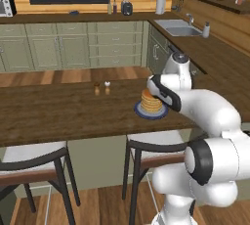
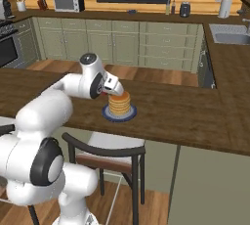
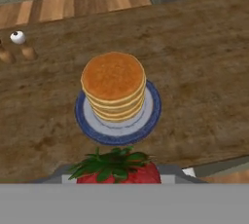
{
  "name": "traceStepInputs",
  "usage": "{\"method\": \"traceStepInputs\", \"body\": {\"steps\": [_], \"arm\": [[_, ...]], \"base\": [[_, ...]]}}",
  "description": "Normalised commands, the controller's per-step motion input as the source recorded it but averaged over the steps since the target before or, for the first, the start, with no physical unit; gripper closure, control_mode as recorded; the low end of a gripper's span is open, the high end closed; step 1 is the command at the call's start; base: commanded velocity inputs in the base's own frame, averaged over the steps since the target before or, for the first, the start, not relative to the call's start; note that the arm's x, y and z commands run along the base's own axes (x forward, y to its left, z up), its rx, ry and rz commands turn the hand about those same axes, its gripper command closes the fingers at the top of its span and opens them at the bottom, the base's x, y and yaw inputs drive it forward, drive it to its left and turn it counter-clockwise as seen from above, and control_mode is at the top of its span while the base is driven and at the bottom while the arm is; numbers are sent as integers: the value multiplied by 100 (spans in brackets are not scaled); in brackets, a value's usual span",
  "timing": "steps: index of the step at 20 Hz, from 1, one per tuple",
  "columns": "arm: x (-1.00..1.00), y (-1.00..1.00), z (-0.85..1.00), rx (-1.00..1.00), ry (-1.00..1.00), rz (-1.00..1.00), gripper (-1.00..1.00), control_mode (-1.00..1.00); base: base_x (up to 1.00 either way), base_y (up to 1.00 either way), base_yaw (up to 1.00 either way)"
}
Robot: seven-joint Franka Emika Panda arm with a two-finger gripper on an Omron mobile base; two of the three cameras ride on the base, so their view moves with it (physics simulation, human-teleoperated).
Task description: Take the strawberry from the fridge and place it on top of the pancake, located on the dining counter.
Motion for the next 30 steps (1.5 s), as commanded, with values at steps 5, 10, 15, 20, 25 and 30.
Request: {"method": "traceStepInputs", "body": {"steps": [5, 10, 15, 20, 25, 30], "arm": [[62, 0, -15, 0, 0, 0, 100, -100], [45, -2, -11, 0, 0, 0, 100, -100], [20, -7, -20, 0, 0, 0, 100, -100], [25, -8, -26, 0, 0, 0, 100, -100], [26, -1, -26, 0, 0, 0, 100, -100], [30, 0, -14, 0, 0, 0, 100, -100]], "base": [[0, 0, 0], [0, 0, 0], [0, 0, 0], [0, 0, 0], [0, 0, 0], [0, 0, 0]]}}
